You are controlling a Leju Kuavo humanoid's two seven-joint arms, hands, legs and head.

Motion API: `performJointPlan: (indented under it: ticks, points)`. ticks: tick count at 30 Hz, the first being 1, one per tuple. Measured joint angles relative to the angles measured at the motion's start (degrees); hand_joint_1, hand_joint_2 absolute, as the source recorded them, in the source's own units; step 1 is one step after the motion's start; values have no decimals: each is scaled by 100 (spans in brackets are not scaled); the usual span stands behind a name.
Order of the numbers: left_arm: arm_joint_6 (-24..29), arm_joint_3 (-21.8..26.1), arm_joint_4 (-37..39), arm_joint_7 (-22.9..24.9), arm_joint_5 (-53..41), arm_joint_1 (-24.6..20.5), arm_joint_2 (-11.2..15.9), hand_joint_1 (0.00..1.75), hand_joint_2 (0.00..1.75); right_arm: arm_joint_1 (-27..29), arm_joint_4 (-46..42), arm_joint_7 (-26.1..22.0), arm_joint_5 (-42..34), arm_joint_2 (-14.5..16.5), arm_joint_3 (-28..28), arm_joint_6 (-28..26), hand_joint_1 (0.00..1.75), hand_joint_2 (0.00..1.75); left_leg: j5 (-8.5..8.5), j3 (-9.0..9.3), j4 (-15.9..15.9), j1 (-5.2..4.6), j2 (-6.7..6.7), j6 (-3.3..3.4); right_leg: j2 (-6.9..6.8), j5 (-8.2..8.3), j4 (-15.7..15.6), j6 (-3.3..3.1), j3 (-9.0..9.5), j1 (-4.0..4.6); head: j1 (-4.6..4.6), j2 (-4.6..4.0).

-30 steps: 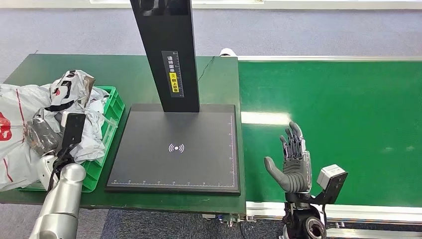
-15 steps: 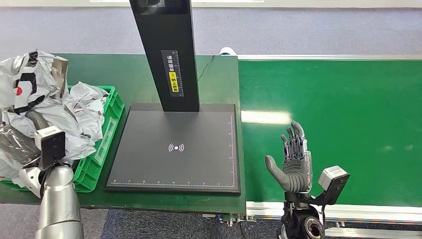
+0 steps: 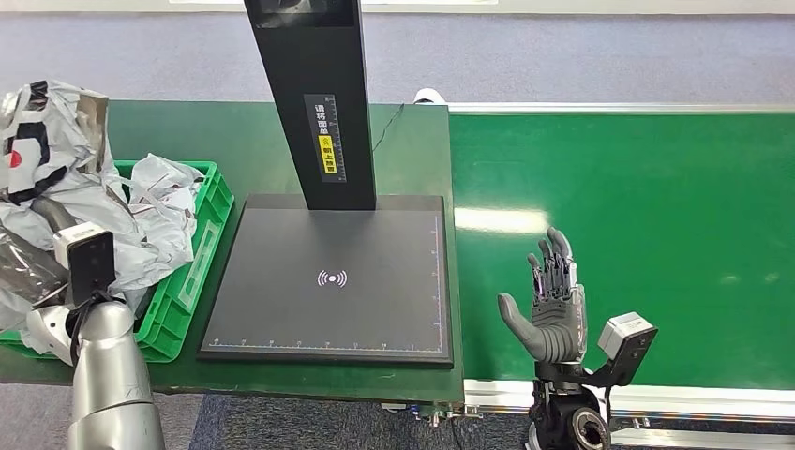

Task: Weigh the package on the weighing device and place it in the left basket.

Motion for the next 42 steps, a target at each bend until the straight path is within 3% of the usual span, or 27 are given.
performJointPlan:
  ticks: [6, 12, 16, 18, 22, 26, 27, 30, 31, 36, 42]
  points:
    - [-72, -147, 1136, 2303, -1326, -692, 500, 175, 175, 108, -75, -11, 9, -31, -10, -71, 0, 175, 4, 2, 0, 4, -1, -2, 1, 2, 1, -2, -1, 4, -2, 0]
    - [-887, -523, 2302, 3593, -1720, -1259, 993, 166, 175, 122, -80, 24, 55, -66, -18, 31, 0, 175, 4, -1, 0, 4, 2, -2, 3, 3, 2, -2, -2, 4, -1, 0]
    - [-1522, -681, 2889, 3930, -1741, -1508, 1209, 129, 175, 115, -80, 72, 93, -77, -26, 123, 0, 175, 3, -7, 0, 4, 2, -2, 3, 3, 2, -2, -7, 4, -1, 0]
    - [-1714, -723, 3104, 3995, -1705, -1601, 1295, 123, 175, 114, -80, 84, 110, -77, -27, 139, 0, 175, 3, -8, 0, 4, 2, -2, 3, 2, 2, -2, -8, 3, -1, 0]
    - [-2409, -858, 3463, 4061, -1633, -1743, 1427, 153, 175, 103, -79, 114, 122, -78, -30, 139, 0, 175, 3, -7, 0, 4, 2, -2, 2, 2, 2, -2, -7, 3, -2, 0]
    - [-3013, -1010, 3728, 4196, -1542, -1850, 1520, 169, 175, 70, -76, 137, 128, -79, -33, 140, 0, 175, 4, -3, -1, 4, 1, -2, 2, 2, 2, -2, -2, 3, -1, 0]
    - [-3013, -1032, 3777, 4239, -1528, -1874, 1534, 144, 175, 61, -76, 142, 128, -79, -33, 141, 0, 175, 4, -2, -1, 4, 1, -2, 2, 2, 2, -2, 0, 3, -1, 0]
    - [-2844, -1073, 3901, 4367, -1505, -1922, 1567, 17, 175, 43, -76, 167, 124, -79, -33, 142, 0, 175, 4, 0, 0, 4, 1, -2, 2, 2, 2, -2, 3, 3, -1, 0]
    - [-2708, -1079, 3933, 4397, -1502, -1927, 1574, 0, 175, 42, -76, 178, 120, -79, -33, 141, 0, 175, 4, 1, 0, 4, 1, -2, 2, 2, 2, -2, 3, 3, -1, 0]
    - [-1897, -1081, 4010, 4225, -1411, -1899, 1573, 0, 175, 47, -76, 234, 96, -79, -35, 119, 0, 175, 4, 1, 0, 4, 2, -2, 3, 2, 2, -2, 1, 3, -1, 0]
    - [-748, -1087, 3843, 3554, -1198, -1709, 1505, 0, 175, 56, -77, 239, 43, -75, -33, 69, 0, 175, 3, -3, 0, 4, 3, -3, 4, 2, 2, -2, -4, 3, -1, 0]
